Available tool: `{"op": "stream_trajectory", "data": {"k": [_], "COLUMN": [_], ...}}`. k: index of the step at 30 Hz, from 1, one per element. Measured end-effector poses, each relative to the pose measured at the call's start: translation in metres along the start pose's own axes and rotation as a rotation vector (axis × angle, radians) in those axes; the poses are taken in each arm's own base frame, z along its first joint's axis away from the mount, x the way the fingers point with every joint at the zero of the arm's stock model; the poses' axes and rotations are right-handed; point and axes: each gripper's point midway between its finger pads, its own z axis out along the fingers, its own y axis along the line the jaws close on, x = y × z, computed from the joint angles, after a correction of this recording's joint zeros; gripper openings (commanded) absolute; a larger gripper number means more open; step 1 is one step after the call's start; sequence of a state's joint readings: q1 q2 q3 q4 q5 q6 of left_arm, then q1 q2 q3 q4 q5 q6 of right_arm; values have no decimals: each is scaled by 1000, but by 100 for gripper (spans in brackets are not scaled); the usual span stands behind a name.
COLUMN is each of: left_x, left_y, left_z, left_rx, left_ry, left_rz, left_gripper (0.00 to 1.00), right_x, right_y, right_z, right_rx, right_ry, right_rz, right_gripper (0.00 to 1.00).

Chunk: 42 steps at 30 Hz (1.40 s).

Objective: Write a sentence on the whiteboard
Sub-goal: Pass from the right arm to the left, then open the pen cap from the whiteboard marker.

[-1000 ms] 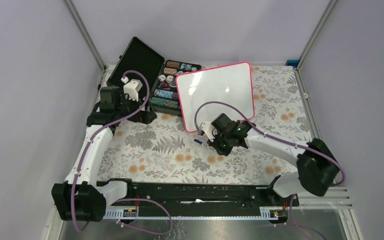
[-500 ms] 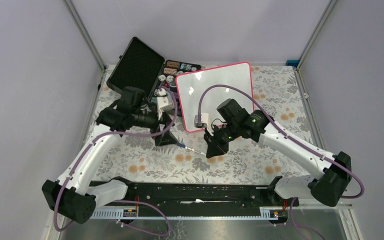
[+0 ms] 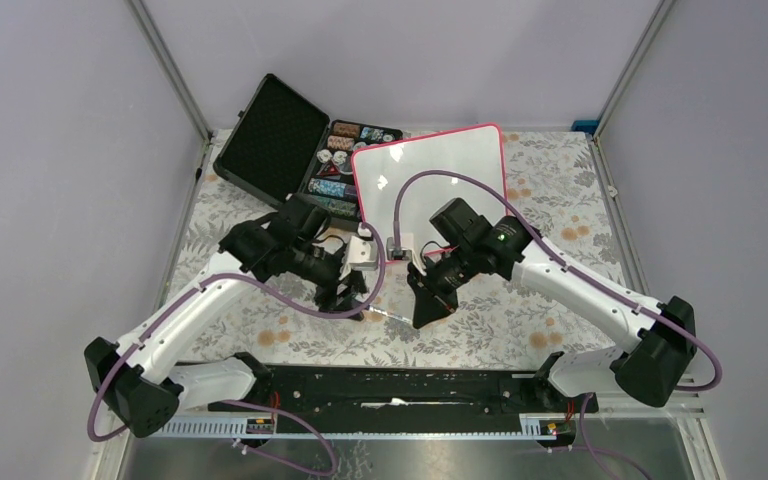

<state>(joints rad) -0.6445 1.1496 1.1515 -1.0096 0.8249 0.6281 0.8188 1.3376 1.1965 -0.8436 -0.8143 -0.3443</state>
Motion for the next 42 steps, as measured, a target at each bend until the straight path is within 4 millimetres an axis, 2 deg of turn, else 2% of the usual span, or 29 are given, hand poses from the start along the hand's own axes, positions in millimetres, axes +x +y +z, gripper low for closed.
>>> {"op": "stream_trajectory", "data": {"k": [2, 3, 4, 5, 7, 8, 9, 12, 14, 17, 20, 24, 30, 35, 42], "left_x": [1, 2, 3, 3, 5, 4, 2, 4, 4, -5, -19, -31, -40, -47, -52], "left_y": [-1, -1, -2, -3, -9, -8, -5, 7, 21, 40, 48, 46, 30, 32, 38], "left_z": [0, 0, 0, 0, 0, 0, 0, -3, -9, -18, -24, -31, -30, -28, -23], "left_rx": [5, 5, 5, 10, 33, 28, 16, -34, -90, -147, -148, -127, -45, -35, 15], "left_ry": [6, 9, 13, 14, 17, 13, 6, -29, -80, -177, -256, -308, -317, -338, -354], "left_rz": [6, 12, 12, 13, 11, 13, 13, -35, -98, -176, -207, -204, -173, -174, -214], "left_gripper": [29, 12, 0, 0, 0, 0, 0, 0, 0, 0, 0, 0, 0, 0, 0], "right_x": [1, 1, 1, 1, 0, -3, -11, -37, -49, -69, -85, -87, -77, -84, -91], "right_y": [0, 1, 1, 0, -7, -11, -19, -51, -64, -61, -54, -44, -38, -30, -25], "right_z": [1, 1, 1, 1, -3, -7, -14, -49, -66, -71, -73, -74, -69, -68, -59], "right_rx": [-5, -10, -12, -9, 17, 27, 41, 142, 189, 157, 87, 19, -34, -89, -142], "right_ry": [4, 6, 6, 4, -9, -27, -78, -254, -332, -411, -474, -479, -436, -470, -456], "right_rz": [6, 9, 10, 11, 36, 70, 97, 162, 195, 229, 266, 249, 220, 237, 250], "right_gripper": [0, 0, 2, 20, 71, 82, 84, 85, 85, 87, 84, 77, 65, 53, 52]}}
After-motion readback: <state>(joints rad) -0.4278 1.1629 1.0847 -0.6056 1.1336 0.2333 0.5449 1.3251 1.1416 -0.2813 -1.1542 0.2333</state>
